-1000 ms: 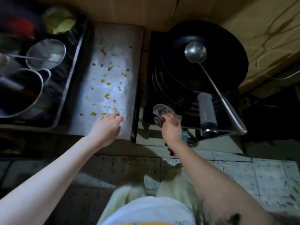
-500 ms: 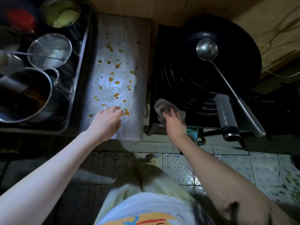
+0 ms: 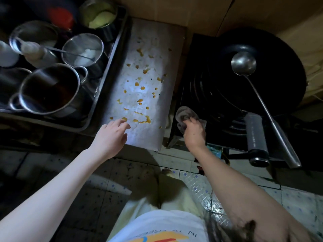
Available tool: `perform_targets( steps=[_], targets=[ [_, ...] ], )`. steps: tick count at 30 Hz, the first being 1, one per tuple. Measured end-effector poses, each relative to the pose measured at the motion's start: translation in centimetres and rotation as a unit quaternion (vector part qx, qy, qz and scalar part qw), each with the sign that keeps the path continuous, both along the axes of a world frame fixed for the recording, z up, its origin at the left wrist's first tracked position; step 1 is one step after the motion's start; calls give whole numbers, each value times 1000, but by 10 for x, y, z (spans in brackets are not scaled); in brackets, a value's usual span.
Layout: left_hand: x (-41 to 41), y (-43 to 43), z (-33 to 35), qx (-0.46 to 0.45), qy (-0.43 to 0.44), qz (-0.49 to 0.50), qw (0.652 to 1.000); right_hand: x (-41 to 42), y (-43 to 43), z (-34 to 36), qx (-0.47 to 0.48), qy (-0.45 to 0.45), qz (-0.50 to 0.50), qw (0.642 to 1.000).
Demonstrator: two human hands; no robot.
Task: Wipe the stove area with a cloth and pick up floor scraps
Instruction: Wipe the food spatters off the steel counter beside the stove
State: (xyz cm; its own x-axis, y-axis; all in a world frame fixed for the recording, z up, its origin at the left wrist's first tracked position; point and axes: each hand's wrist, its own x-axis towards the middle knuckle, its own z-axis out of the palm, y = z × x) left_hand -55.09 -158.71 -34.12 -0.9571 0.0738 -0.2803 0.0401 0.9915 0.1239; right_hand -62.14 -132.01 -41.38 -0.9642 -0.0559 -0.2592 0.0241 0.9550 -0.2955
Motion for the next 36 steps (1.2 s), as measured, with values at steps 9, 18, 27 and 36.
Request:
perform_targets(
  steps=[9, 18, 27, 36],
  targets=[
    [23, -23, -4, -2, -13, 32, 999, 4, -7, 29, -163, 136, -84, 974],
    [29, -49, 0, 13, 4, 38, 999, 12, -73, 46, -230, 114, -6, 966],
    [27, -73, -3, 44, 22, 27, 998, 9, -118, 34, -182, 56, 20, 981],
    [49, -102, -5, -35, 33, 42, 998, 28, -169, 3, -78, 35, 49, 995]
  ],
)
